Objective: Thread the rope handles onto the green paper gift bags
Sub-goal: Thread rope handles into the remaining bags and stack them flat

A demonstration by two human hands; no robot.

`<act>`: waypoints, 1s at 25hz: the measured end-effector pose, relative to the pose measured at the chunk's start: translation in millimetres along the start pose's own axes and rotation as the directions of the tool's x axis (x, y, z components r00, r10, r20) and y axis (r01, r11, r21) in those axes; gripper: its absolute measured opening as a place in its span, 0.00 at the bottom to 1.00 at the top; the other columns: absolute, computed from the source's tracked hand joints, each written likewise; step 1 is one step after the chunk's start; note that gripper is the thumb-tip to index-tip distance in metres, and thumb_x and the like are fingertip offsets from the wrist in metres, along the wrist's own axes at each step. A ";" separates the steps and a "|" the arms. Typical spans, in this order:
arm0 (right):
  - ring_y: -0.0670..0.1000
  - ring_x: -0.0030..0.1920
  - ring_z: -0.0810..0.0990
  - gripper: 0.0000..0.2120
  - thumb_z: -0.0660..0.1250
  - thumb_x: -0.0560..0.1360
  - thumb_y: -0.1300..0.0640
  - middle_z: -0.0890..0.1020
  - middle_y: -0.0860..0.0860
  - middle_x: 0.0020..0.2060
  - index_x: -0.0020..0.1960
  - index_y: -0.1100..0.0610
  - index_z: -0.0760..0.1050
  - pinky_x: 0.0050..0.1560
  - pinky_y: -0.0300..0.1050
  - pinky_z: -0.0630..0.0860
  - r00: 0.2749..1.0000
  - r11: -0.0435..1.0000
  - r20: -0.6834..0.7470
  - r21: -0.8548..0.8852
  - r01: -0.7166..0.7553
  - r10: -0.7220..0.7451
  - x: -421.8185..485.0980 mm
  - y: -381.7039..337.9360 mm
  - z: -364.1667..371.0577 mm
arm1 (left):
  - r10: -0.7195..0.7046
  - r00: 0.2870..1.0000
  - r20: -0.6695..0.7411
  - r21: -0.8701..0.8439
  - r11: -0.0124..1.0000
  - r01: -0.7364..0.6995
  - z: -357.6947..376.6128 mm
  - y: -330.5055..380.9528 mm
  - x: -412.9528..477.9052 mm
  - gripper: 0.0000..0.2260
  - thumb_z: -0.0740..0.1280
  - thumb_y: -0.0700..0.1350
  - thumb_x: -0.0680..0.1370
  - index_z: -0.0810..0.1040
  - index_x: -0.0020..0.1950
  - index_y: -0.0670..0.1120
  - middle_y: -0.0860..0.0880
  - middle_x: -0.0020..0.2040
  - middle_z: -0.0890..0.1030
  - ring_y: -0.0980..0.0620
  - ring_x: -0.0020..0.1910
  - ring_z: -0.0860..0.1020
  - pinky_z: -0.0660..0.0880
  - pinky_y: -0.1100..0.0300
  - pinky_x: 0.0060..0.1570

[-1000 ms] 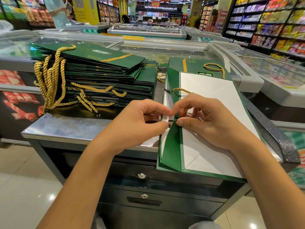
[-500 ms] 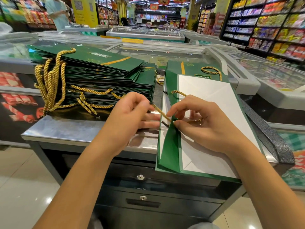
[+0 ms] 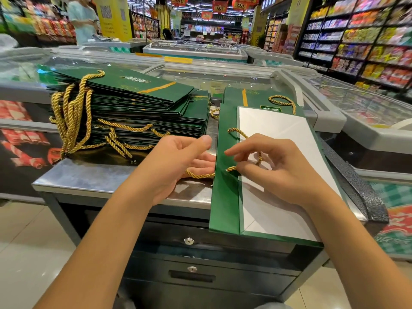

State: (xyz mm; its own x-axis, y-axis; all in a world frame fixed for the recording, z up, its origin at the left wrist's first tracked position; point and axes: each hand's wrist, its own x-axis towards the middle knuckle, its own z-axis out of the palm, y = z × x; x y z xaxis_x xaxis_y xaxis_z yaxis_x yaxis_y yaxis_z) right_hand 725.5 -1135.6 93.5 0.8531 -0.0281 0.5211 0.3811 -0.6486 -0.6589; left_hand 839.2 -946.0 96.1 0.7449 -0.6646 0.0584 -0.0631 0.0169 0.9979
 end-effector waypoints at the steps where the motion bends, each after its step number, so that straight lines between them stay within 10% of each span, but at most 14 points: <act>1: 0.52 0.49 0.81 0.13 0.70 0.76 0.69 0.83 0.50 0.44 0.54 0.54 0.85 0.53 0.43 0.76 0.999 0.999 -0.032 0.040 -0.007 0.008 -0.3 -0.3 -0.3 | -0.002 1.000 -0.003 0.045 0.999 0.002 0.5 0.9 1.2 0.13 0.67 0.49 0.81 0.82 0.54 0.40 0.42 0.44 0.86 0.45 0.42 0.86 0.83 0.60 0.45; 5: 0.52 0.51 0.82 0.13 0.71 0.76 0.67 0.84 0.52 0.48 0.55 0.53 0.83 0.53 0.48 0.78 0.980 0.994 -0.194 0.109 -0.028 0.049 -1.7 0.7 0.4 | -0.016 1.000 -0.017 0.128 0.992 0.018 4.4 1.3 6.8 0.06 0.72 0.41 0.78 0.85 0.47 0.39 0.48 0.36 0.85 0.56 0.32 0.81 0.77 0.66 0.34; 10: 0.49 0.31 0.72 0.10 0.74 0.75 0.51 0.77 0.49 0.30 0.40 0.55 0.79 0.34 0.46 0.68 0.821 0.935 -0.571 -0.293 -0.200 -0.003 -2.5 3.6 0.6 | 0.002 0.998 -0.061 0.117 0.993 0.005 5.6 -2.0 4.5 0.02 0.73 0.37 0.77 0.83 0.45 0.39 0.48 0.34 0.85 0.56 0.31 0.81 0.78 0.66 0.32; 14: 0.50 0.32 0.75 0.21 0.70 0.72 0.37 0.76 0.46 0.27 0.33 0.52 0.73 0.41 0.50 0.72 0.885 0.761 -0.428 -0.507 -0.404 0.185 -1.6 0.8 10.9 | 0.014 0.998 -0.068 0.145 0.989 -0.004 5.2 -4.5 0.4 0.04 0.73 0.38 0.77 0.83 0.47 0.37 0.43 0.38 0.86 0.53 0.33 0.82 0.79 0.64 0.34; 19: 0.43 0.31 0.73 0.09 0.71 0.75 0.52 0.78 0.45 0.30 0.38 0.51 0.77 0.39 0.45 0.69 0.920 0.852 -0.232 -0.357 -0.382 0.315 -6.7 4.3 -3.3 | 0.023 0.997 -0.076 0.199 0.980 -0.008 5.6 -5.4 -1.5 0.04 0.73 0.39 0.77 0.83 0.47 0.39 0.44 0.39 0.86 0.51 0.35 0.83 0.81 0.62 0.37; 25: 0.50 0.30 0.74 0.04 0.65 0.81 0.62 0.86 0.57 0.40 0.56 0.57 0.73 0.32 0.42 0.68 0.955 0.953 -0.177 0.237 -0.191 0.236 -11.8 -4.5 -9.2 | 0.041 0.998 -0.051 0.170 0.985 -0.032 4.7 -4.6 -3.3 0.06 0.72 0.39 0.78 0.83 0.48 0.36 0.44 0.38 0.86 0.51 0.35 0.83 0.82 0.61 0.38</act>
State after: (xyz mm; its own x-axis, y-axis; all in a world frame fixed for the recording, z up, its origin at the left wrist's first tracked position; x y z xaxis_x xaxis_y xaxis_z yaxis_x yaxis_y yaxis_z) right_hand 710.5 -1139.3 95.3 0.8420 -0.3145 0.4383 0.2840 -0.4324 -0.8558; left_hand 833.9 -947.3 91.2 0.7743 -0.6247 0.1011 -0.1991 -0.0888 0.9759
